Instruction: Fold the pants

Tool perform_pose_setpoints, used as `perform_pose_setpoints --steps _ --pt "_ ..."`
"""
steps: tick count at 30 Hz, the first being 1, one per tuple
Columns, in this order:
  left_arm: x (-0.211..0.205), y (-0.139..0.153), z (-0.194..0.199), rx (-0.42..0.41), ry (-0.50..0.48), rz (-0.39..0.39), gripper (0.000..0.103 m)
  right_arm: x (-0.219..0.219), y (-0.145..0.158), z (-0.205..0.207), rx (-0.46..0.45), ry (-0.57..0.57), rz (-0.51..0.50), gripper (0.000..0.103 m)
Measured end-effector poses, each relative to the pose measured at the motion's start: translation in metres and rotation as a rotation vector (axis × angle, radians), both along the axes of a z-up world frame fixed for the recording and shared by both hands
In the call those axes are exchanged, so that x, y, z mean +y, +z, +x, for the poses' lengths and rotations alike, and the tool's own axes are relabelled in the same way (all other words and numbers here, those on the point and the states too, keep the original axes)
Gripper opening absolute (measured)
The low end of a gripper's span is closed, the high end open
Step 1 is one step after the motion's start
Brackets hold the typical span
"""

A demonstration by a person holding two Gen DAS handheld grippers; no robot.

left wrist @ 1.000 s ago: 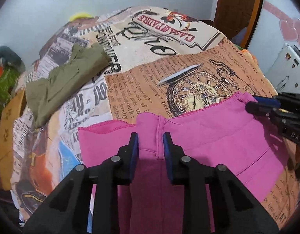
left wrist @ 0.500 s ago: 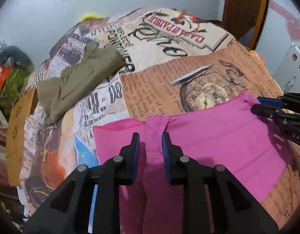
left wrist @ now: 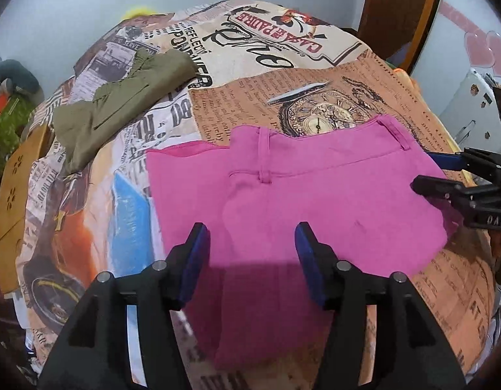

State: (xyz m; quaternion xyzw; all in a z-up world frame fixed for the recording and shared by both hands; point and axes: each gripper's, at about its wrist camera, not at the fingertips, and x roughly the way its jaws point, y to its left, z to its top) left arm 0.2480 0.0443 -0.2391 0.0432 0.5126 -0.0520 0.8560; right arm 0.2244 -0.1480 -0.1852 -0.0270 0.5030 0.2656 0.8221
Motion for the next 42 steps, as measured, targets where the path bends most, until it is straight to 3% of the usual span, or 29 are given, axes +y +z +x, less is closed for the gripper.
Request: perform_pose_setpoints --steps 5,7,8,13,16,34,38,42 --pt "0.019 0.017 -0.002 -0.024 0.031 -0.024 0.059 -0.01 0.016 -0.003 -0.031 -0.02 -0.01 0.059" --pt "0.032 0.02 -0.001 -0.017 0.061 -0.069 0.071 -0.015 0.02 -0.004 -0.034 -0.03 0.011 0.059" --pt "0.038 0.02 0.0 -0.014 0.078 -0.095 0.072 -0.017 0.02 -0.004 -0.025 -0.035 0.028 0.06" --pt "0.054 -0.003 0.003 0.072 0.128 -0.215 0.072 -0.022 -0.001 -0.005 0.085 -0.054 0.105 0.06" --pt "0.057 -0.012 0.002 0.084 0.14 -0.26 0.073 -0.025 -0.007 -0.005 0.1 -0.068 0.142 0.06" --pt "0.052 -0.022 0.032 0.124 0.09 -0.372 0.075 -0.017 -0.016 0.025 0.121 -0.046 0.222 0.063" --pt "0.047 -0.022 0.036 0.124 0.087 -0.355 0.067 -0.017 -0.018 0.033 0.135 -0.052 0.246 0.061" --pt "0.043 -0.022 0.04 0.134 0.071 -0.355 0.051 -0.018 -0.019 0.037 0.148 -0.07 0.261 0.043"
